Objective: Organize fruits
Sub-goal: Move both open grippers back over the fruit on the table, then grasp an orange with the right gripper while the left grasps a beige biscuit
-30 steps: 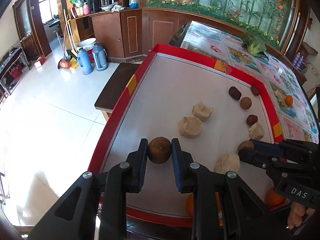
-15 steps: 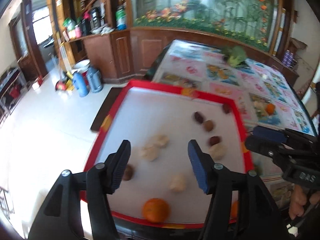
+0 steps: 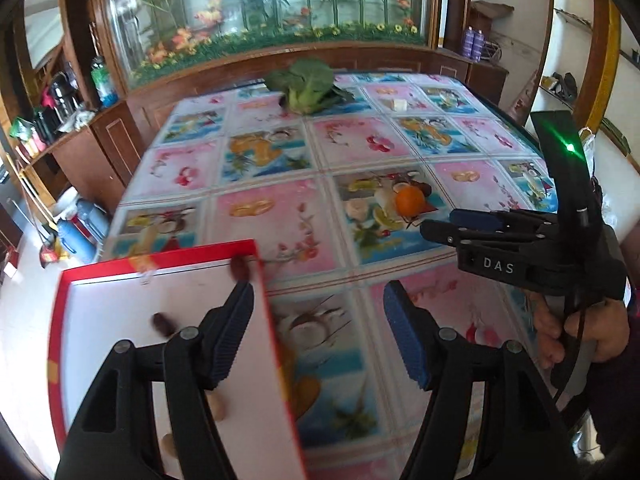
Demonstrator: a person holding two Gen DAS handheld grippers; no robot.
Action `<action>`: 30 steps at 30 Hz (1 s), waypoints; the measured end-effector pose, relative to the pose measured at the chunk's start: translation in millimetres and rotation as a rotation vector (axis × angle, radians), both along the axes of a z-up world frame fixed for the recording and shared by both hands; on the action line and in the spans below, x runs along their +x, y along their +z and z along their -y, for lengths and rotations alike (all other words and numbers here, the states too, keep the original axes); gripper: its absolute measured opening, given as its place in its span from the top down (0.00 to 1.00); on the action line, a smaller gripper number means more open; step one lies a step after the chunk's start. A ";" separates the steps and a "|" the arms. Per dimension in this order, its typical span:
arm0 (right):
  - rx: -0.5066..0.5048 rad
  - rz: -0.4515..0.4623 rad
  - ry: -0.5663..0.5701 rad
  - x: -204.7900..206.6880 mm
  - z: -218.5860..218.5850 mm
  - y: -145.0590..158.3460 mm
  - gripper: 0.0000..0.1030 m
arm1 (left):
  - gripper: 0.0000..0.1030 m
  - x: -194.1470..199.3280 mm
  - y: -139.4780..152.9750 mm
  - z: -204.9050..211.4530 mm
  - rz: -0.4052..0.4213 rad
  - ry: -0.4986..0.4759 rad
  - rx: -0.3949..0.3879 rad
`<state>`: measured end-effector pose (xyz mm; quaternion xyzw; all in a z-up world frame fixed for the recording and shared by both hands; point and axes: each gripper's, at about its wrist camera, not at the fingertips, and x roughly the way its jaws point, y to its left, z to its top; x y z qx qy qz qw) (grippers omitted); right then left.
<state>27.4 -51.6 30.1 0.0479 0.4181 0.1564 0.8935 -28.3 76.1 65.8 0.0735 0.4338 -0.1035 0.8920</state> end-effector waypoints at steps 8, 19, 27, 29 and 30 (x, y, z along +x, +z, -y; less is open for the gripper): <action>0.051 -0.053 -0.014 27.7 -3.6 -7.6 0.56 | 0.34 33.7 -14.3 7.4 -0.046 0.022 -0.004; 0.114 -0.101 0.027 31.7 11.6 -8.3 0.71 | 0.34 56.7 -21.9 15.8 -0.062 0.043 0.035; 0.414 -0.051 -0.128 26.0 106.4 20.0 0.71 | 0.34 91.3 -43.5 49.4 -0.095 0.025 0.053; 0.454 -0.062 -0.168 26.0 121.5 17.0 0.71 | 0.35 102.7 -54.3 55.7 -0.113 0.028 0.065; 0.461 -0.071 -0.180 26.1 125.4 15.1 0.71 | 0.44 106.9 -57.9 57.2 -0.114 0.035 0.066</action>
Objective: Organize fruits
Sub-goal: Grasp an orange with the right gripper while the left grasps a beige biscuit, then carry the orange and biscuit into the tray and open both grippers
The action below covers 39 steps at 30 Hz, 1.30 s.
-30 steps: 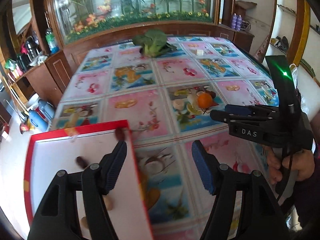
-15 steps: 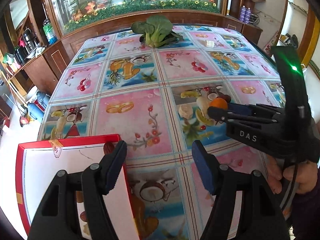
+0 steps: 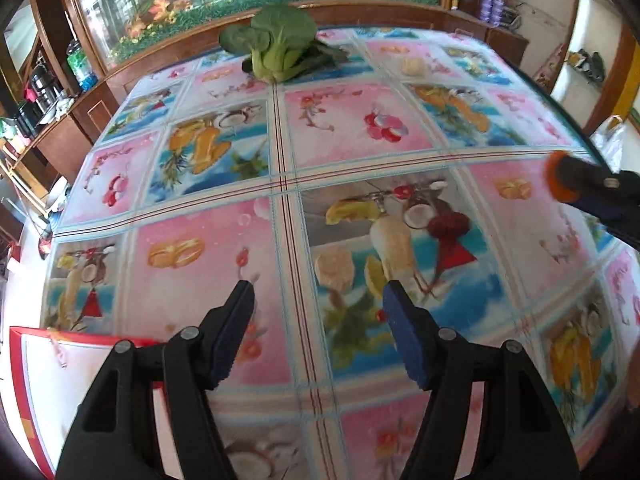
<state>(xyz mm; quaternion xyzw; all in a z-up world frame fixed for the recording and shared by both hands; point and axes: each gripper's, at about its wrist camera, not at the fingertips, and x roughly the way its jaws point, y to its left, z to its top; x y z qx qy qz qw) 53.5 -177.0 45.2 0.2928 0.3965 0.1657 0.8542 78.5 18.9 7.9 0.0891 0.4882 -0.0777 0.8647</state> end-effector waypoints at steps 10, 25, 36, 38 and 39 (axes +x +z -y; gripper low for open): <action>0.018 -0.003 0.024 -1.0 -5.2 2.2 0.71 | 0.71 8.2 -8.5 12.3 -0.007 -0.028 -0.039; -0.078 0.068 0.053 -4.4 -26.6 5.5 0.71 | 0.76 -37.8 29.3 4.6 0.095 0.003 -0.083; -0.163 0.213 0.164 -32.9 -82.8 11.0 0.71 | 0.76 -116.8 73.8 -81.8 0.229 0.115 -0.132; -0.208 0.232 0.203 -42.1 -105.3 13.9 0.71 | 0.76 -125.1 74.4 -108.1 0.235 0.159 -0.111; -0.207 0.234 0.235 -46.1 -119.1 15.6 0.71 | 0.76 -128.6 74.7 -126.6 0.235 0.191 -0.105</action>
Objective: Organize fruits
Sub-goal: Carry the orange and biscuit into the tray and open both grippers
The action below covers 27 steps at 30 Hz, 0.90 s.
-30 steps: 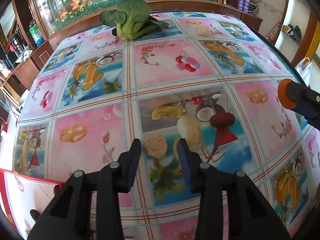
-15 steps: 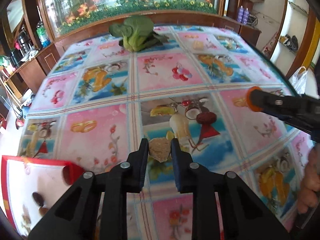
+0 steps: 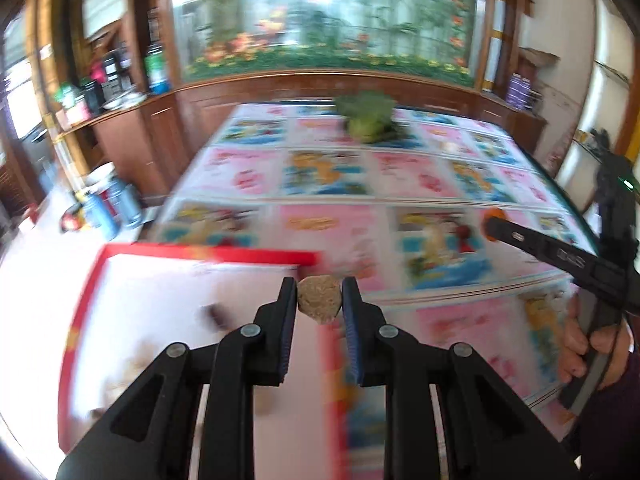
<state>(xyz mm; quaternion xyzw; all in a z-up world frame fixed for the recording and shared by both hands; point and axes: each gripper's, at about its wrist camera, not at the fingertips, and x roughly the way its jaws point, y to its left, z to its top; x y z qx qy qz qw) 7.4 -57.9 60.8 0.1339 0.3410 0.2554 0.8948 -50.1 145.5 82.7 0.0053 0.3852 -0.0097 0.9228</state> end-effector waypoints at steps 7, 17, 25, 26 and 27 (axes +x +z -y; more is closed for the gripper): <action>-0.021 -0.005 0.183 -6.0 -105.9 13.6 0.71 | 0.76 -14.3 -0.6 -95.7 0.002 0.181 -0.003; -0.168 -0.107 0.255 21.3 -206.1 -15.9 0.71 | 0.76 12.2 -34.4 -145.4 -0.098 0.213 -0.019; -0.221 -0.154 0.219 32.5 -224.1 -35.9 0.71 | 0.76 23.3 -59.7 -157.8 -0.164 0.209 -0.029; -0.235 -0.143 0.212 31.7 -224.8 -35.6 0.71 | 0.76 23.6 -60.7 -158.3 -0.166 0.209 -0.030; -0.248 -0.142 0.210 31.4 -225.8 -36.0 0.71 | 0.76 24.0 -62.0 -159.1 -0.171 0.209 -0.032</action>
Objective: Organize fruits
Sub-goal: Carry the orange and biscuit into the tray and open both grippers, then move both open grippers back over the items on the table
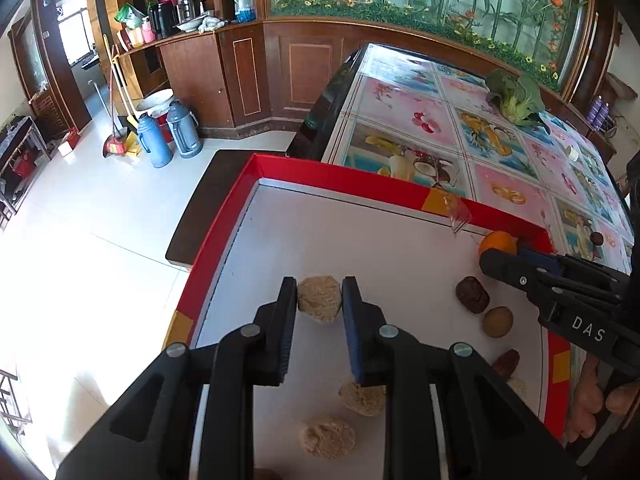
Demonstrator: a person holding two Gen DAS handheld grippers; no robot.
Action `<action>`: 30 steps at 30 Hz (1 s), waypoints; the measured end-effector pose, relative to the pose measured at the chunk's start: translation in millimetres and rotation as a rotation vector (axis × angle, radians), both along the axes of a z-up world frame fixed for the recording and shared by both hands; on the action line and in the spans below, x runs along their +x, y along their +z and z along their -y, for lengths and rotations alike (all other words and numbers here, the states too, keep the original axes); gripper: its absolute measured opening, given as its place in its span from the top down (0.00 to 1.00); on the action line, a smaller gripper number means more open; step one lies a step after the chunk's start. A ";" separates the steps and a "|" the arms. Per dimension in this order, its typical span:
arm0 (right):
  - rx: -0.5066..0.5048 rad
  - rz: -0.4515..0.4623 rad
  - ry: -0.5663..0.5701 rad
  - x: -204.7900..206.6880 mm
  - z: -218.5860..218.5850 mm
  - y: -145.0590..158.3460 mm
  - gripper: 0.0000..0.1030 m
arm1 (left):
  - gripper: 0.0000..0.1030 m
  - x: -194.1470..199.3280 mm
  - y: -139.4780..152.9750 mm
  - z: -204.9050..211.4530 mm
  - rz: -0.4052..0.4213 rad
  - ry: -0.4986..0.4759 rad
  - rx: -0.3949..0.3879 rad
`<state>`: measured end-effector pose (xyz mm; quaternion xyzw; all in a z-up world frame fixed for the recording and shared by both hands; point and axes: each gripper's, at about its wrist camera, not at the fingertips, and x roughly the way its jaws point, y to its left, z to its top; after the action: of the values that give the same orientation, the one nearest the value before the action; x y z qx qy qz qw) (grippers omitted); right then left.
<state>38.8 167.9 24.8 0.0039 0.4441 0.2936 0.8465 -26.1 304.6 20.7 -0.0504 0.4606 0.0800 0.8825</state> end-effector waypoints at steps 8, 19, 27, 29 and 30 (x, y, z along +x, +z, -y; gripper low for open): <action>0.006 -0.040 0.018 -0.5 -2.1 0.3 0.63 | 0.74 2.9 -3.8 -1.9 -0.044 0.016 0.024; 0.137 0.100 -0.045 -19.1 94.0 46.8 0.60 | 0.50 -14.7 42.5 38.2 0.045 -0.032 0.036; 0.119 0.141 -0.243 -31.4 227.4 65.7 0.60 | 0.48 -16.6 75.4 142.4 0.113 -0.260 0.029; 0.099 0.165 -0.309 -37.7 264.9 73.9 0.60 | 0.43 -12.7 78.6 177.8 0.128 -0.329 0.013; 0.093 0.172 -0.346 -40.1 285.1 78.7 0.60 | 0.40 -11.6 78.9 189.2 0.133 -0.347 0.006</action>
<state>-1.3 -117.2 103.5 0.0943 0.3489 0.1633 0.9180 -37.7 115.4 99.6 0.0272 0.4027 -0.0758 0.9118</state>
